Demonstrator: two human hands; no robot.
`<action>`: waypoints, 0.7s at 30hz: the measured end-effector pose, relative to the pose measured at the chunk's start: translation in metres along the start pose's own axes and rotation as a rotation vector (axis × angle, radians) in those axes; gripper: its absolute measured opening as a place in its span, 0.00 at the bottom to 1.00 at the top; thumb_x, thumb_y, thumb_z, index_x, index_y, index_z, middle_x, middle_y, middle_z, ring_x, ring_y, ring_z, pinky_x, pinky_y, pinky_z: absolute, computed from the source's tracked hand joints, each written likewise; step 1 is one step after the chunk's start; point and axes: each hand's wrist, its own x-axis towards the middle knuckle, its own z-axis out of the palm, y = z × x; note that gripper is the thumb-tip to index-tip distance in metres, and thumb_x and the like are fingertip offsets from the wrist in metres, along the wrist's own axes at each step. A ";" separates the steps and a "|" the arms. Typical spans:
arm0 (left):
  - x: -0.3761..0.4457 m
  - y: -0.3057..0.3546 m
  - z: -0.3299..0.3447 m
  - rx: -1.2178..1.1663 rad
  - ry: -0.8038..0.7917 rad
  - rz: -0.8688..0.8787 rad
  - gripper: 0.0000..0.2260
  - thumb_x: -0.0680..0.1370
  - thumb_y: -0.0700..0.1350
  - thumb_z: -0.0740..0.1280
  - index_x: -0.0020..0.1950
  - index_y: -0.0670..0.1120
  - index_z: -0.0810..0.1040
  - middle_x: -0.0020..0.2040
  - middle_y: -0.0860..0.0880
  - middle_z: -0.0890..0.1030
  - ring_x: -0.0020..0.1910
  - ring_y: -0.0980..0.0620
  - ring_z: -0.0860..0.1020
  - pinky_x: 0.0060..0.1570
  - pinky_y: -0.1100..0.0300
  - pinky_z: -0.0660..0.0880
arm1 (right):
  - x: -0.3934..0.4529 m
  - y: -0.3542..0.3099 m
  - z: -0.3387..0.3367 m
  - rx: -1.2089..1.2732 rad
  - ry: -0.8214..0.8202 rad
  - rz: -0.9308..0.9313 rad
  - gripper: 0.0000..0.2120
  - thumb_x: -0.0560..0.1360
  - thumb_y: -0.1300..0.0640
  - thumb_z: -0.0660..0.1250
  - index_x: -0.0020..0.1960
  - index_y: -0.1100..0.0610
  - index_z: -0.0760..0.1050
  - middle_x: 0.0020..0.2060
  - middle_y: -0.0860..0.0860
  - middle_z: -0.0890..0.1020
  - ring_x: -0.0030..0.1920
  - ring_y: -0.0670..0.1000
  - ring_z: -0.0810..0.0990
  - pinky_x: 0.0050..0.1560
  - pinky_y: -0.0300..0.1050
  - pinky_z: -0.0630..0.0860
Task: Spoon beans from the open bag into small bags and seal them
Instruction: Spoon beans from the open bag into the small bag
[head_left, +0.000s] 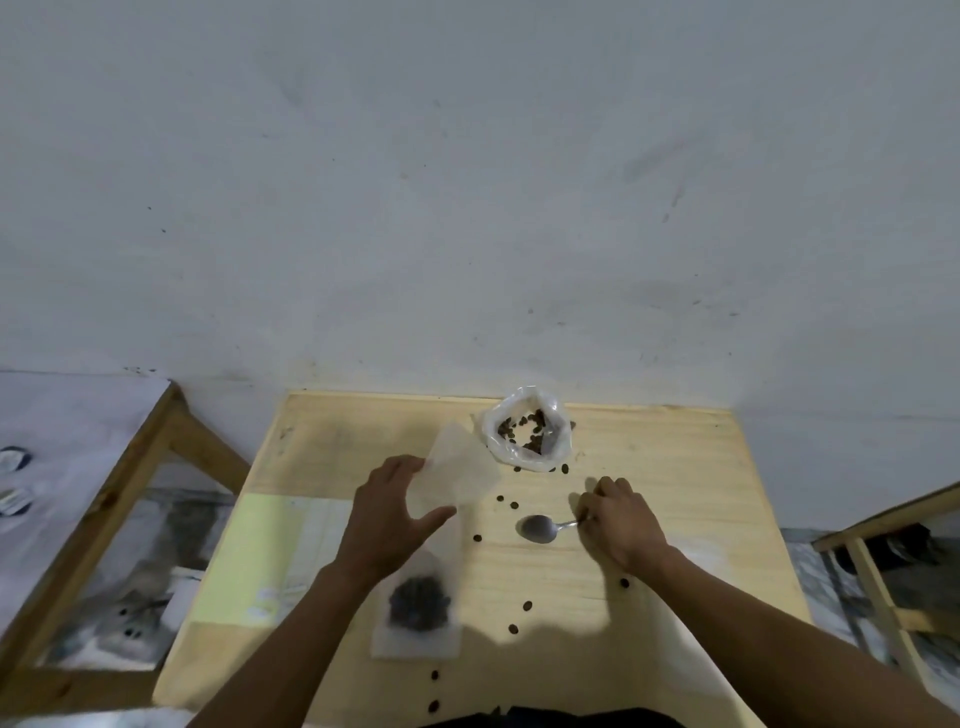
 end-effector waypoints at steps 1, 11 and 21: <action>0.002 0.000 0.001 -0.002 -0.008 0.001 0.30 0.70 0.61 0.73 0.67 0.49 0.71 0.65 0.52 0.73 0.61 0.52 0.72 0.60 0.55 0.68 | 0.001 0.001 0.001 -0.001 -0.003 0.006 0.10 0.77 0.54 0.60 0.53 0.52 0.78 0.52 0.53 0.75 0.56 0.57 0.71 0.48 0.49 0.68; 0.035 -0.002 0.011 0.030 -0.107 0.062 0.33 0.69 0.65 0.72 0.69 0.52 0.70 0.67 0.56 0.72 0.64 0.54 0.71 0.65 0.55 0.66 | 0.027 0.032 -0.042 0.659 0.192 0.060 0.09 0.77 0.63 0.66 0.43 0.49 0.73 0.39 0.47 0.78 0.37 0.47 0.75 0.39 0.43 0.70; 0.088 0.027 0.032 0.079 -0.371 0.359 0.34 0.67 0.65 0.71 0.69 0.53 0.72 0.74 0.61 0.66 0.70 0.58 0.68 0.68 0.53 0.67 | 0.073 0.005 -0.070 0.375 0.187 0.123 0.10 0.74 0.64 0.59 0.49 0.54 0.76 0.44 0.49 0.81 0.43 0.55 0.77 0.43 0.49 0.76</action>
